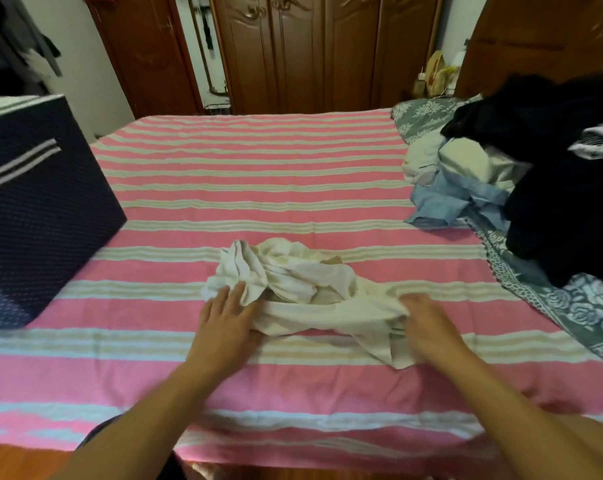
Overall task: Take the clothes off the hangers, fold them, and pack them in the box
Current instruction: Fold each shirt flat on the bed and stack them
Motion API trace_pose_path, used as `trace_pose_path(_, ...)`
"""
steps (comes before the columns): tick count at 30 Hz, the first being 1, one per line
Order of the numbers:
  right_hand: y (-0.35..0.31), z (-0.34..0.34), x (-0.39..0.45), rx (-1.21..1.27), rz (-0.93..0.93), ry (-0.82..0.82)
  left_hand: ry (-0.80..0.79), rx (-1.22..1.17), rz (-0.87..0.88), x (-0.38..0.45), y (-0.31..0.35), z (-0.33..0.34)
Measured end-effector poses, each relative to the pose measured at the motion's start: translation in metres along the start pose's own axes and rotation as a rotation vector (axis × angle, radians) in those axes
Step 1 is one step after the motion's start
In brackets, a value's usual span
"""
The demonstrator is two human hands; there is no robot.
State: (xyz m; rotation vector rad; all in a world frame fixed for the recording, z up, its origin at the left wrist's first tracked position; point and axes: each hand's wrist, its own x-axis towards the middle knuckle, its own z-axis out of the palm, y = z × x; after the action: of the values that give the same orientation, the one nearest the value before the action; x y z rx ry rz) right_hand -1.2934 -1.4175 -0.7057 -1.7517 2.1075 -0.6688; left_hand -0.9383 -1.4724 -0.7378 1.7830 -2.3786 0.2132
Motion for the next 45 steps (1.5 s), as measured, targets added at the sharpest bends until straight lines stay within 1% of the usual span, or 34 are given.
trace_pose_path(1, -0.008, -0.012, 0.001, 0.164, 0.068, 0.152, -0.093, 0.027, -0.078, 0.008, -0.004, -0.005)
trace_pose_path(2, -0.018, -0.029, 0.0, 0.313, 0.115, 0.288, -0.119, 0.049, -0.142, 0.016, -0.007, -0.013)
trace_pose_path(3, -0.029, -0.048, 0.001, 0.429, 0.135, 0.376, -0.079, 0.087, -0.164, 0.026, -0.013, -0.02)
trace_pose_path(5, -0.054, -0.093, 0.011, 0.529, 0.125, 0.459, 0.012, 0.16, -0.137, 0.044, -0.034, -0.052)
trace_pose_path(8, -0.093, -0.166, 0.038, 0.518, 0.027, 0.584, 0.124, 0.012, -0.254, 0.084, -0.073, -0.125)
trace_pose_path(10, -0.129, -0.215, 0.056, 0.463, -0.059, 0.617, 0.289, -0.244, -0.432, 0.117, -0.092, -0.187)
trace_pose_path(11, -0.147, -0.238, 0.065, 0.436, -0.1, 0.632, 0.409, -0.459, -0.523, 0.136, -0.102, -0.216)
trace_pose_path(13, -0.18, -0.273, 0.087, 0.352, -0.157, 0.642, 0.604, -1.086, -0.677, 0.169, -0.12, -0.273)
trace_pose_path(14, -0.193, -0.285, 0.1, 0.266, -0.162, 0.605, 0.651, -1.346, -0.696, 0.18, -0.124, -0.296)
trace_pose_path(15, -0.203, -0.293, 0.111, 0.197, -0.152, 0.546, 0.662, -1.475, -0.649, 0.189, -0.127, -0.314)
trace_pose_path(17, -0.216, -0.306, 0.129, 0.211, -0.094, 0.464, 0.659, -1.531, -0.56, 0.203, -0.126, -0.333)
trace_pose_path(18, -0.22, -0.312, 0.134, 0.261, -0.072, 0.458, 0.661, -1.564, -0.536, 0.207, -0.124, -0.339)
trace_pose_path(20, -0.223, -0.318, 0.133, 0.375, -0.06, 0.496, 0.673, -1.617, -0.52, 0.211, -0.122, -0.342)
trace_pose_path(21, -0.221, -0.316, 0.129, 0.401, -0.08, 0.543, 0.7, -1.603, -0.524, 0.209, -0.121, -0.338)
trace_pose_path(23, -0.209, -0.297, 0.118, 0.314, -0.158, 0.665, 0.807, -1.567, -0.514, 0.197, -0.121, -0.32)
trace_pose_path(24, -0.199, -0.28, 0.112, 0.274, -0.189, 0.666, 0.855, -1.533, -0.548, 0.187, -0.12, -0.304)
trace_pose_path(25, -0.185, -0.26, 0.108, 0.244, -0.189, 0.579, 0.87, -1.451, -0.619, 0.174, -0.123, -0.28)
trace_pose_path(26, -0.168, -0.239, 0.105, 0.227, -0.155, 0.423, 0.823, -1.323, -0.719, 0.159, -0.127, -0.253)
trace_pose_path(27, -0.147, -0.216, 0.102, 0.192, -0.085, 0.239, 0.704, -1.183, -0.828, 0.145, -0.132, -0.221)
trace_pose_path(28, -0.124, -0.191, 0.097, 0.124, -0.014, 0.065, 0.54, -1.079, -0.916, 0.126, -0.137, -0.186)
trace_pose_path(29, -0.099, -0.165, 0.092, 0.012, 0.044, -0.074, 0.385, -1.033, -0.992, 0.105, -0.14, -0.153)
trace_pose_path(30, -0.078, -0.142, 0.086, -0.119, 0.084, -0.173, 0.247, -1.032, -1.056, 0.083, -0.142, -0.121)
trace_pose_path(32, -0.04, -0.105, 0.079, -0.325, 0.173, -0.349, 0.076, -1.083, -1.135, 0.045, -0.136, -0.078)
trace_pose_path(33, -0.026, -0.095, 0.077, -0.345, 0.234, -0.389, 0.03, -1.135, -1.133, 0.032, -0.13, -0.069)
trace_pose_path(34, -0.02, -0.091, 0.077, -0.345, 0.293, -0.381, 0.008, -1.224, -1.118, 0.023, -0.122, -0.067)
trace_pose_path(36, -0.016, -0.094, 0.09, -0.359, 0.343, -0.201, 0.029, -1.261, -1.051, 0.021, -0.107, -0.08)
trace_pose_path(38, -0.021, -0.102, 0.106, -0.33, 0.36, 0.019, 0.113, -1.091, -0.898, 0.027, -0.092, -0.104)
trace_pose_path(39, -0.03, -0.108, 0.112, -0.293, 0.372, 0.048, 0.175, -1.029, -0.796, 0.03, -0.085, -0.125)
trace_pose_path(40, -0.041, -0.115, 0.116, -0.212, 0.416, 0.024, 0.222, -1.02, -0.713, 0.036, -0.081, -0.147)
trace_pose_path(41, -0.05, -0.122, 0.12, -0.006, 0.442, 0.004, 0.258, -1.073, -0.646, 0.041, -0.077, -0.173)
trace_pose_path(42, -0.063, -0.136, 0.123, 0.26, 0.475, -0.006, 0.303, -1.171, -0.634, 0.048, -0.077, -0.199)
trace_pose_path(43, -0.075, -0.154, 0.127, 0.587, 0.485, 0.044, 0.362, -1.277, -0.65, 0.059, -0.078, -0.226)
trace_pose_path(44, -0.088, -0.175, 0.131, 0.836, 0.473, 0.094, 0.43, -1.355, -0.7, 0.071, -0.082, -0.252)
trace_pose_path(45, -0.099, -0.2, 0.136, 0.962, 0.419, 0.143, 0.504, -1.396, -0.739, 0.083, -0.091, -0.277)
